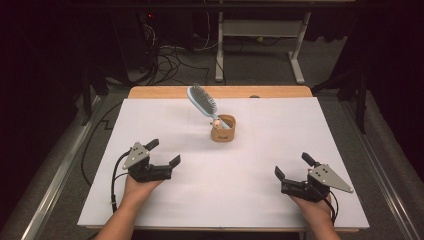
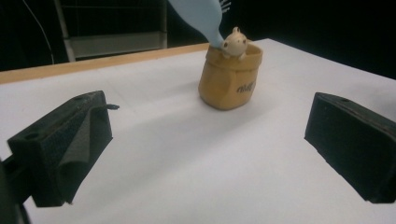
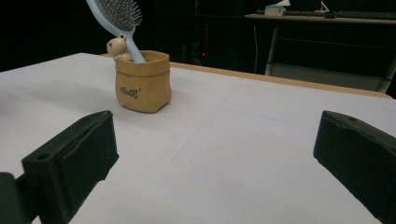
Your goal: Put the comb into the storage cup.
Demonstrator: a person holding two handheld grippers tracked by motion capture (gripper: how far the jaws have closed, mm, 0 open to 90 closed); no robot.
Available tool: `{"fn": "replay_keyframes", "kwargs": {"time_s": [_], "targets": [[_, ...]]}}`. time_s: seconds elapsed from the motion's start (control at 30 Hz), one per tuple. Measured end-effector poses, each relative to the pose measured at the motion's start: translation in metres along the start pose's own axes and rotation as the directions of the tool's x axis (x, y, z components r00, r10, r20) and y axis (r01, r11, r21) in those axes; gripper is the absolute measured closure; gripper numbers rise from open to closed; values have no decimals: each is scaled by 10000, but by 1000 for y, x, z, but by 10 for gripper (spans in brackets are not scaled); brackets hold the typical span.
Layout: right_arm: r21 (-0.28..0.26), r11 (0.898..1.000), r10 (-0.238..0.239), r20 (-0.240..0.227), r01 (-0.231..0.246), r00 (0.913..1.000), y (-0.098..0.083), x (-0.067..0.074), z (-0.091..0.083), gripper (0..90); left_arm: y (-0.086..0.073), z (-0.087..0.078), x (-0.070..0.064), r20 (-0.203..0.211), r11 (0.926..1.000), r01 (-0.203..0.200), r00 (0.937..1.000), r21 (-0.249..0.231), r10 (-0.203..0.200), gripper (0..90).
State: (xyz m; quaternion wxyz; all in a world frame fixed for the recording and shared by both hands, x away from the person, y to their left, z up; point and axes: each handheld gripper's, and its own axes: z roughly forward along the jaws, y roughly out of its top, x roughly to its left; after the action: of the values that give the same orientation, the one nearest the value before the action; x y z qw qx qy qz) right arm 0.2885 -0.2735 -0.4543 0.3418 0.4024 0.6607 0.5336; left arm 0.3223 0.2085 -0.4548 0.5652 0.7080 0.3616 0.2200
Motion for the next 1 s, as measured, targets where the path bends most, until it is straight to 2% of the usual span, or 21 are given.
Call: {"fn": "replay_keyframes", "kwargs": {"time_s": [0.27, 0.43, 0.57, 0.67, 0.73, 1.0], "targets": [[-75, 10000, 32, 20, -32, 10000, 0, 0, -3, 0, -11, -39, 4, -439, 9995, -260, 9987, 205, 268, 15], [-207, 9997, 158, 69, -156, 9999, 2, -1, -8, 0, -20, -59, 6, -853, 9986, -468, 9952, 256, 488, 14], [-275, 9995, 170, 117, -167, 9998, 2, -1, -13, 0, -18, -60, 10, -939, 9994, -343, 9950, 62, 348, 13], [-293, 9995, 127, 111, -123, 9999, 1, -1, -17, 0, -18, -57, 11, -837, 9990, -417, 9956, 168, 430, 7], [-289, 9995, 149, 170, -144, 9997, 1, -1, -18, 0, -18, -56, 11, -721, 9994, -288, 9969, 191, 301, 6], [-267, 9995, 182, 193, -176, 9996, 1, -3, -15, 0, -17, -56, 8, -768, 9990, -426, 9961, 147, 436, 6]]}}
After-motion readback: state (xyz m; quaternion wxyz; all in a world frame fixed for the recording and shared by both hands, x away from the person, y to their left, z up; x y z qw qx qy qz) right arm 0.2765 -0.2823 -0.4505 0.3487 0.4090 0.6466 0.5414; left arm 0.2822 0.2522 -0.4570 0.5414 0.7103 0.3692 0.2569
